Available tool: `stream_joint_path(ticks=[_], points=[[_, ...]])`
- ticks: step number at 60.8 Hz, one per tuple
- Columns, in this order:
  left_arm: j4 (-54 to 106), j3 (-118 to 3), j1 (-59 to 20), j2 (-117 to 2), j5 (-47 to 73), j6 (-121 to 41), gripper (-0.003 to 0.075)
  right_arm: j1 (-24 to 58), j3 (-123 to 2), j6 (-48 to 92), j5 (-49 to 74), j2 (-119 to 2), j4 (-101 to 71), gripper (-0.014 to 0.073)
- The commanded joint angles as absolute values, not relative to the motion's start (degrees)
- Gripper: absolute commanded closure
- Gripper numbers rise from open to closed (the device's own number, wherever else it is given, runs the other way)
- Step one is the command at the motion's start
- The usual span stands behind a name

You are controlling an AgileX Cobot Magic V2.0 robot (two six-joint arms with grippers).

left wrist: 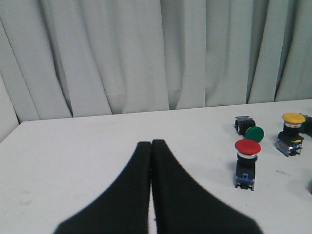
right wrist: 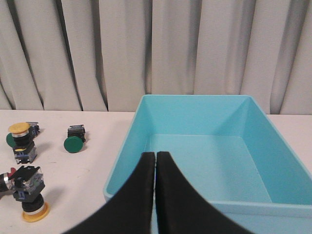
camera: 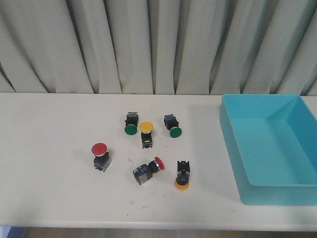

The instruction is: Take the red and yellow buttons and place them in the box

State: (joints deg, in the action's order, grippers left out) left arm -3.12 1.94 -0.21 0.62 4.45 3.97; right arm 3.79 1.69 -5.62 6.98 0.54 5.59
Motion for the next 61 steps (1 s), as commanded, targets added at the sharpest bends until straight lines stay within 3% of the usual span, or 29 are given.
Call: stream_joint_path(ticks=[1,40,48,54,61], points=[[-2.69,4.33,-0.49,1.44,0.0,4.52,0.0727,3.59,2.08,-5.22,2.48,1.15,5.89,0.0596],[-3.19,4.33,-0.49,1.44,0.0,4.08,0.0727,3.59,2.08,-5.22,2.48,1.15,5.89,0.0596],[-3.11,4.33,-0.49,1.44,-5.44,3.95,0.0727,3.59,2.08,-5.63,1.23,1.15,5.44,0.0596],[-3.46,3.5,-0.49,1.44,-18.8,3.75,0.0727,3.56,1.36,-5.88,-9.76,1.15,5.26,0.0596],[-5.23,-0.69,-0.49,-0.3,-37.34,-2.65,0.0727,3.44,-4.81,-2.66,-38.65,-0.02,7.3,0.0596]])
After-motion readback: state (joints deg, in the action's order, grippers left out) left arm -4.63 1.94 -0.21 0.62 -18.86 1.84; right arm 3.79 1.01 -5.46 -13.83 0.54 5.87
